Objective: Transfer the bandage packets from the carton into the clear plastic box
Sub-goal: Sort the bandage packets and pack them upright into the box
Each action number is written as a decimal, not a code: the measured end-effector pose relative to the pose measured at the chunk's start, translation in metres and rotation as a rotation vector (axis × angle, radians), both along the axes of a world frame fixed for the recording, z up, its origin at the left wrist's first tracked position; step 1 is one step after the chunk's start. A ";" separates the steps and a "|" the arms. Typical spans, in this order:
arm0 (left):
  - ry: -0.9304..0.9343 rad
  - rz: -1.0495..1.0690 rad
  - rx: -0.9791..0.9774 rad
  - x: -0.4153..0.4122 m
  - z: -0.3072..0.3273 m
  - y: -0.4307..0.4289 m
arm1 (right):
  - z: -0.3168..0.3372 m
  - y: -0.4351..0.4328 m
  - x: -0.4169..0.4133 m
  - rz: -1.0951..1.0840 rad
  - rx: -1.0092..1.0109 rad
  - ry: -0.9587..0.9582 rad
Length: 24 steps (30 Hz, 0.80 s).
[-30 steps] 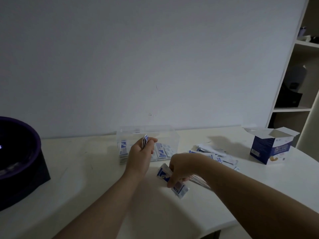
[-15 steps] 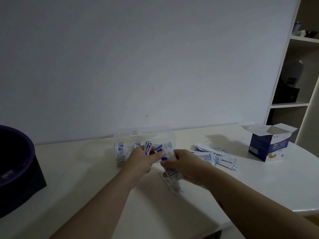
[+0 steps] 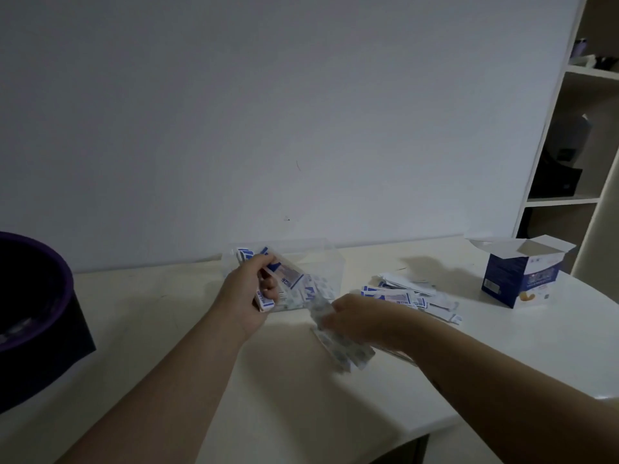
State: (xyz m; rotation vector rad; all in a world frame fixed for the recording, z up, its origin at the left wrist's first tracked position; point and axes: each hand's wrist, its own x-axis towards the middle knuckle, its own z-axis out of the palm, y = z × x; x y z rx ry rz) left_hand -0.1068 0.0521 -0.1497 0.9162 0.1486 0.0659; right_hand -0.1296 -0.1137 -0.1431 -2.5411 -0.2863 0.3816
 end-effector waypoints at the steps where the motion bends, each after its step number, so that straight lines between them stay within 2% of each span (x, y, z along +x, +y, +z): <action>1: 0.001 0.003 -0.038 -0.002 0.001 0.002 | 0.000 0.004 -0.004 0.066 -0.142 -0.024; 4: 0.006 0.028 -0.082 -0.007 0.005 0.008 | -0.003 0.015 -0.010 0.199 -0.392 -0.085; 8: -0.019 0.052 -0.073 -0.010 0.011 0.013 | -0.002 0.019 -0.005 0.224 -0.512 -0.119; 13: -0.043 0.052 -0.148 -0.015 0.013 0.017 | 0.004 0.022 0.012 0.170 -0.501 0.053; 17: -0.046 0.061 -0.016 -0.011 0.009 0.024 | 0.003 0.026 0.018 0.135 -0.465 0.151; 22: -0.060 0.049 0.127 -0.006 0.006 0.022 | 0.004 0.032 0.014 0.145 -0.514 0.118; 24: -0.083 0.051 0.128 -0.008 0.006 0.016 | 0.006 0.036 0.012 0.178 -0.564 0.079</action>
